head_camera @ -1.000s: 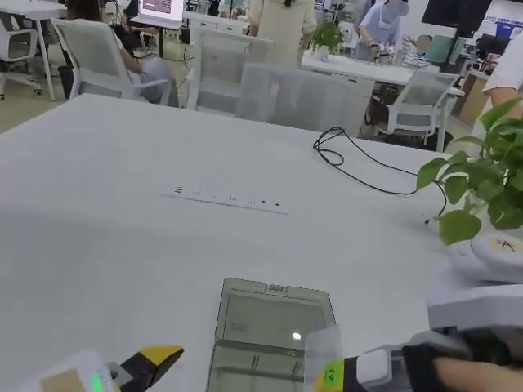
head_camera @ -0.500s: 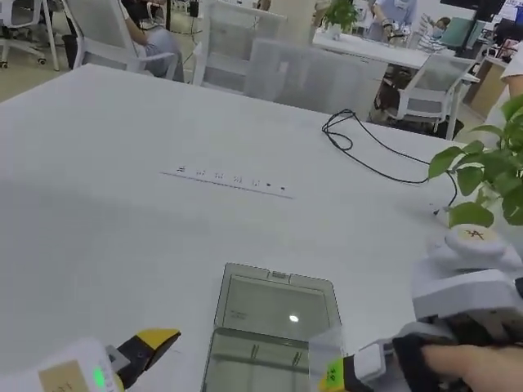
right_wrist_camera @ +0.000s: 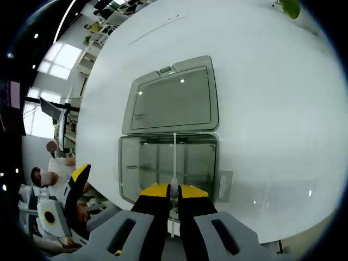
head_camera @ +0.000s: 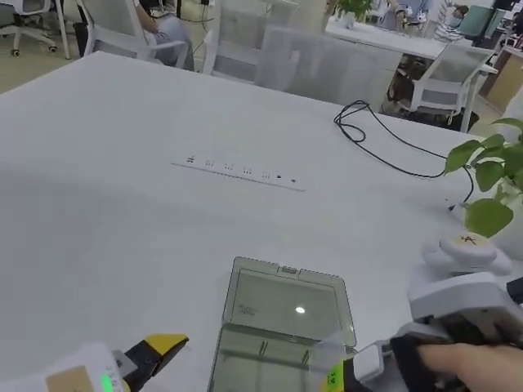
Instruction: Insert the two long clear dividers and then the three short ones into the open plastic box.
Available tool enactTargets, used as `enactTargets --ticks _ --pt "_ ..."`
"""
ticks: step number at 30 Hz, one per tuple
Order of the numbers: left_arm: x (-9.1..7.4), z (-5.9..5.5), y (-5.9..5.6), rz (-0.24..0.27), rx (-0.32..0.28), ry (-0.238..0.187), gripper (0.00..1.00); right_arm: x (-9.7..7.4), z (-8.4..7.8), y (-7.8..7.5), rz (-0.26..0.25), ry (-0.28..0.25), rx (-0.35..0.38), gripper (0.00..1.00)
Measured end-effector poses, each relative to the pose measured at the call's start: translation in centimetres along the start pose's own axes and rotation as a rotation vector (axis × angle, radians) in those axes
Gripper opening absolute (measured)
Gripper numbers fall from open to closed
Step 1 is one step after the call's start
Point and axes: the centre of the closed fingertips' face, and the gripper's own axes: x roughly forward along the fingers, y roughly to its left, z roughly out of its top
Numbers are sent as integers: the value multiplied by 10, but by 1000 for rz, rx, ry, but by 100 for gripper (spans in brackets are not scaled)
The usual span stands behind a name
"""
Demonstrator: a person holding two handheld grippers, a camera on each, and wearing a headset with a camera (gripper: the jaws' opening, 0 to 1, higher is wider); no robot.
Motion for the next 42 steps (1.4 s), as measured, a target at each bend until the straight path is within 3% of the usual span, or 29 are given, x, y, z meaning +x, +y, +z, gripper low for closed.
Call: enactTargets --ticks 19,33,38,42 --pt "-1 -1 2 13 -18 1 96 3 -2 -2 12 24 39 6" --pt "-3 -2 4 22 -19 2 95 4 -4 -3 -1 36 23 6" --pt "-3 -1 5 28 -23 -1 95 4 -4 -1 -35 27 -25 6" --pt "-4 0 8 37 -30 -7 95 4 -1 0 -115 11 -159 6"
